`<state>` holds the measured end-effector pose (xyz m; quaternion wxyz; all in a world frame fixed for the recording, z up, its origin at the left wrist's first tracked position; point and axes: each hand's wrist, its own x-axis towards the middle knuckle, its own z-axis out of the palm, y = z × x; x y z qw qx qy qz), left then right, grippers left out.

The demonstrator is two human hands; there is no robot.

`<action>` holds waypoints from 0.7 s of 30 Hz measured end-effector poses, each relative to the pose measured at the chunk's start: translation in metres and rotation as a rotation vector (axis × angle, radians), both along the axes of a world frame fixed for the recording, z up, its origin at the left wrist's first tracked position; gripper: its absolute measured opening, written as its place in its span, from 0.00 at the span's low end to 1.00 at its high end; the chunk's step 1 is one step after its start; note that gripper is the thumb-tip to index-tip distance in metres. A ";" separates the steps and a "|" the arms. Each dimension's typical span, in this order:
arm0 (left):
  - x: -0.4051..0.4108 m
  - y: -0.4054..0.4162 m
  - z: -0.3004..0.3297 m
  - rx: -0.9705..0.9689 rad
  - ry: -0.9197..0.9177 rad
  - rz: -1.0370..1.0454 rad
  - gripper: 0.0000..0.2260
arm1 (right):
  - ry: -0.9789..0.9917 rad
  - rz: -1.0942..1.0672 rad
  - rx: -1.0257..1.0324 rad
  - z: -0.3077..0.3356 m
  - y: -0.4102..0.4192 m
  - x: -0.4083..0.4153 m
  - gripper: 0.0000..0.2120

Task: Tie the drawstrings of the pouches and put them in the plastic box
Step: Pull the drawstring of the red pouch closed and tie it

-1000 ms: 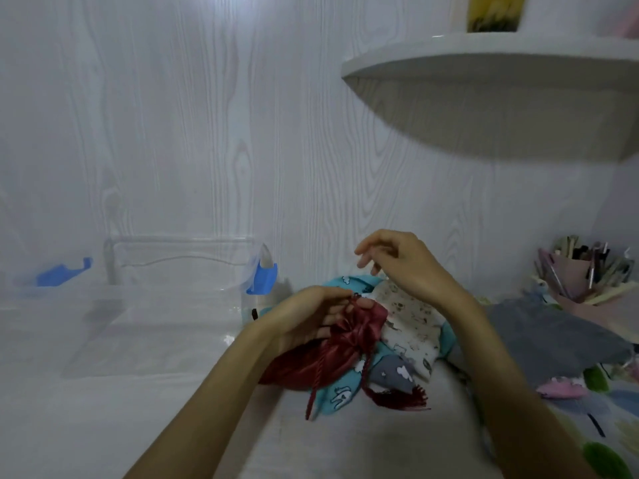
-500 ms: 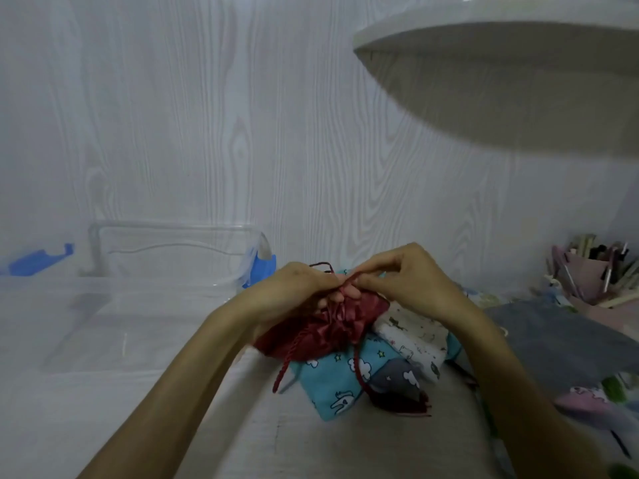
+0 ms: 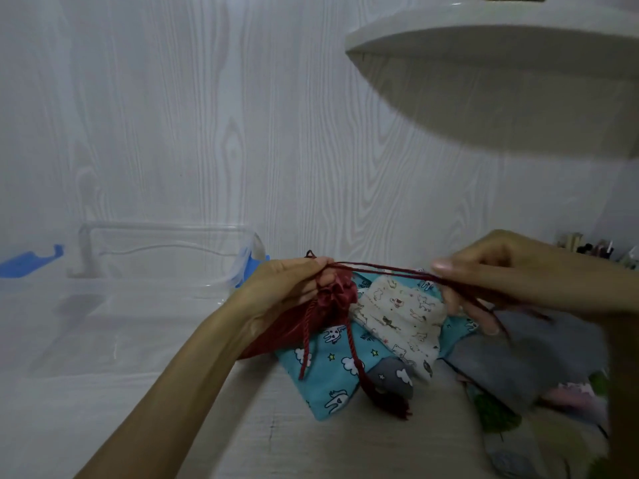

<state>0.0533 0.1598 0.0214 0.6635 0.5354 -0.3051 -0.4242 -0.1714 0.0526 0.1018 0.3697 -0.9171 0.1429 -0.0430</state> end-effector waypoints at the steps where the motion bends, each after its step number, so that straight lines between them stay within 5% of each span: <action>1: 0.002 0.001 0.001 -0.003 0.003 -0.005 0.07 | 0.054 -0.065 -0.036 0.004 0.002 -0.006 0.26; 3: 0.003 0.003 0.003 0.008 -0.028 -0.057 0.08 | 0.073 -0.257 -0.116 0.001 -0.002 -0.008 0.24; 5: -0.002 0.005 0.005 0.032 -0.088 -0.123 0.09 | -0.108 -0.383 -0.195 -0.008 -0.007 0.009 0.17; 8: -0.010 0.005 0.003 0.036 -0.148 -0.183 0.07 | -0.258 -0.237 -0.099 -0.028 -0.006 0.046 0.10; 15: -0.009 0.008 0.007 0.033 -0.246 -0.134 0.05 | -0.064 -0.045 0.164 -0.054 -0.006 0.074 0.12; 19: -0.013 0.007 0.007 0.036 -0.410 -0.014 0.05 | -0.115 -0.233 0.008 -0.061 -0.007 0.084 0.07; 21: -0.015 0.006 0.007 -0.072 -0.477 0.117 0.07 | -0.296 -0.374 -0.141 -0.063 -0.002 0.091 0.06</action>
